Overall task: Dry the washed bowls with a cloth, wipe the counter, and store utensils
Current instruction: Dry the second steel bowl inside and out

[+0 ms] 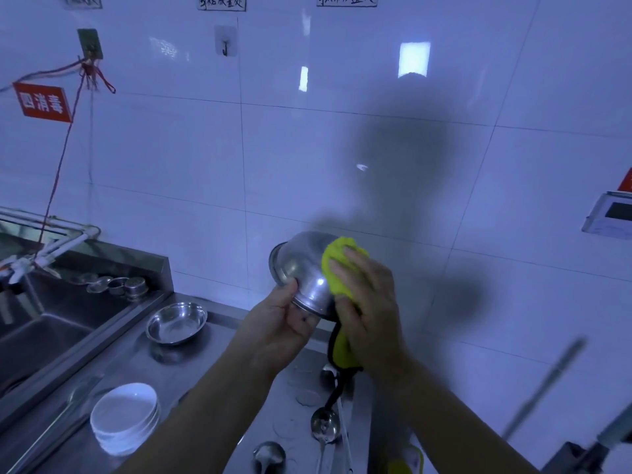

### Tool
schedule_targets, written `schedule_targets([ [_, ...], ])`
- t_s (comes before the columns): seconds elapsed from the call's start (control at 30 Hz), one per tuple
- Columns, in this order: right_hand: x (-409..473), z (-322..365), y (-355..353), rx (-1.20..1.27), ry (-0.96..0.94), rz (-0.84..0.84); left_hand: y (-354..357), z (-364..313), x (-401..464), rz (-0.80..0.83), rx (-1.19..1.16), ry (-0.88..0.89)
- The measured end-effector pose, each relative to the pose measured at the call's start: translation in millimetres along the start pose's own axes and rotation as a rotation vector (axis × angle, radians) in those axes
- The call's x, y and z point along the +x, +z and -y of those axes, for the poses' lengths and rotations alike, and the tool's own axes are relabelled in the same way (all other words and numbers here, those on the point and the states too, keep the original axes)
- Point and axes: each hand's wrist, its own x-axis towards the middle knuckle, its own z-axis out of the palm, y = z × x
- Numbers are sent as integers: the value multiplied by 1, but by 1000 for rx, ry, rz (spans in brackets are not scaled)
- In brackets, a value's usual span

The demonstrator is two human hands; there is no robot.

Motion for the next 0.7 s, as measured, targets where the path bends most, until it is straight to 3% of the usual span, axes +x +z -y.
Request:
schedule_targets([
  [0.1, -6, 16, 16, -73, -144, 97, 7, 4, 1, 30, 32, -31],
  [0.3, -23, -2, 0, -87, -310, 27, 8, 0, -2, -52, -52, -3],
  [0.53, -24, -16, -6, 97, -83, -111, 6, -3, -7, -123, -169, 69],
  [0.7, -24, 1, 5, 49, -129, -60, 4, 2, -2, -118, -223, 39],
])
